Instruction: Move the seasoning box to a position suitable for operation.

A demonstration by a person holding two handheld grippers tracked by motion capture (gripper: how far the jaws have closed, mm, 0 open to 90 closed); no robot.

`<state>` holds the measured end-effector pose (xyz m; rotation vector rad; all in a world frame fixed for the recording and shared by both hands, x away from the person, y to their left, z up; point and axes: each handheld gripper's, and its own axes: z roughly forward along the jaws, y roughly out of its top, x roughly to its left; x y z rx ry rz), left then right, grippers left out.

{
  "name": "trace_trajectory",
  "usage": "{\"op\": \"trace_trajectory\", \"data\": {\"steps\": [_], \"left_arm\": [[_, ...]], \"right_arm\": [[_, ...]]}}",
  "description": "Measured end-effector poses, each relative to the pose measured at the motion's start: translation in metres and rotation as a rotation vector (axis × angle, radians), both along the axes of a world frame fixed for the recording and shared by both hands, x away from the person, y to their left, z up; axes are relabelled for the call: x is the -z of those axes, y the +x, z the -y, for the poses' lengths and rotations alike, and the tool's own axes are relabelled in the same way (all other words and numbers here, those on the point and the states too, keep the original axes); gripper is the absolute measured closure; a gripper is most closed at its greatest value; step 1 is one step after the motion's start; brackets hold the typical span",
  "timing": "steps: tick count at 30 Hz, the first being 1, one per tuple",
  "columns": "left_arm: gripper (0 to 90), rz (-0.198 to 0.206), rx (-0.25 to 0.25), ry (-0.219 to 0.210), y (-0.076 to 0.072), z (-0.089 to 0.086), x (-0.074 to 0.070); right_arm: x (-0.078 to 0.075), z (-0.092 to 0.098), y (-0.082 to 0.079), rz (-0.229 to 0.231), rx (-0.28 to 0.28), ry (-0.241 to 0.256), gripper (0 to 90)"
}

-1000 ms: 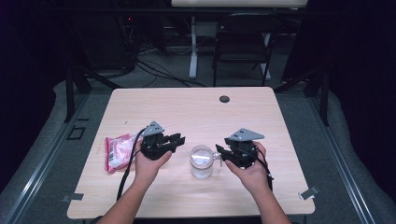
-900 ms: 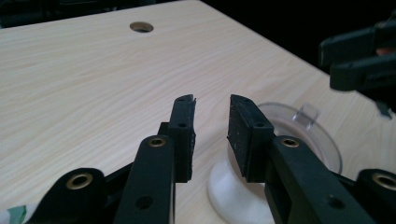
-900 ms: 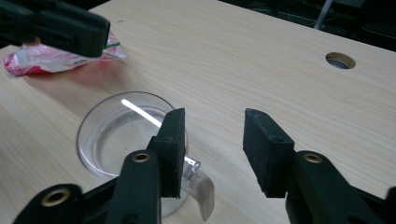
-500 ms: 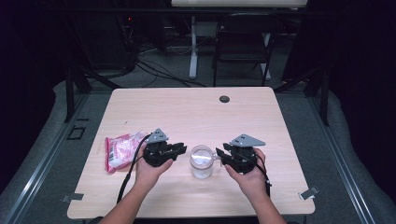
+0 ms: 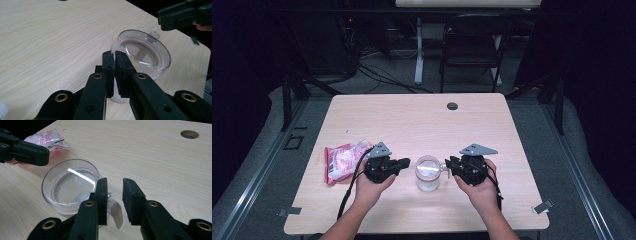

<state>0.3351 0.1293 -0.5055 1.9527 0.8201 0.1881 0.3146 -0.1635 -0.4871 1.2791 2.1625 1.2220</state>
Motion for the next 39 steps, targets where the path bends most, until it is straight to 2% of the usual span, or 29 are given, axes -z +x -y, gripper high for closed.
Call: {"op": "trace_trajectory", "data": {"steps": [3, 4, 9, 14, 23, 27, 34, 39], "left_arm": [[88.0, 0.007, 0.002, 0.015, -0.002, -0.001, 0.004], [88.0, 0.005, -0.005, 0.001, -0.002, -0.001, 0.005], [89.9, -0.014, 0.000, -0.004, -0.002, -0.004, 0.009], [90.0, -0.013, 0.013, 0.000, -0.003, -0.001, 0.011], [90.0, -0.040, 0.036, -0.002, -0.004, 0.002, 0.016], [90.0, -0.043, 0.057, 0.008, -0.006, 0.005, 0.018], [90.0, -0.042, 0.087, 0.051, -0.008, 0.013, 0.021], [90.0, -0.045, 0.083, 0.053, -0.008, 0.014, 0.022]], "right_arm": [[0.002, -0.001, 0.001, -0.013, -0.005, 0.006, 76.0], [0.002, -0.001, 0.001, -0.013, -0.005, 0.006, 76.0], [0.003, -0.002, 0.001, -0.021, 0.000, 0.009, 76.9], [0.007, -0.002, 0.003, -0.043, 0.001, 0.030, 77.1], [0.008, -0.001, 0.005, -0.064, 0.005, 0.069, 79.5], [0.009, -0.002, 0.005, -0.069, 0.000, 0.094, 82.9], [0.009, 0.000, 0.006, -0.077, 0.002, 0.104, 84.0], [0.009, 0.000, 0.006, -0.077, 0.003, 0.104, 84.1]]}}
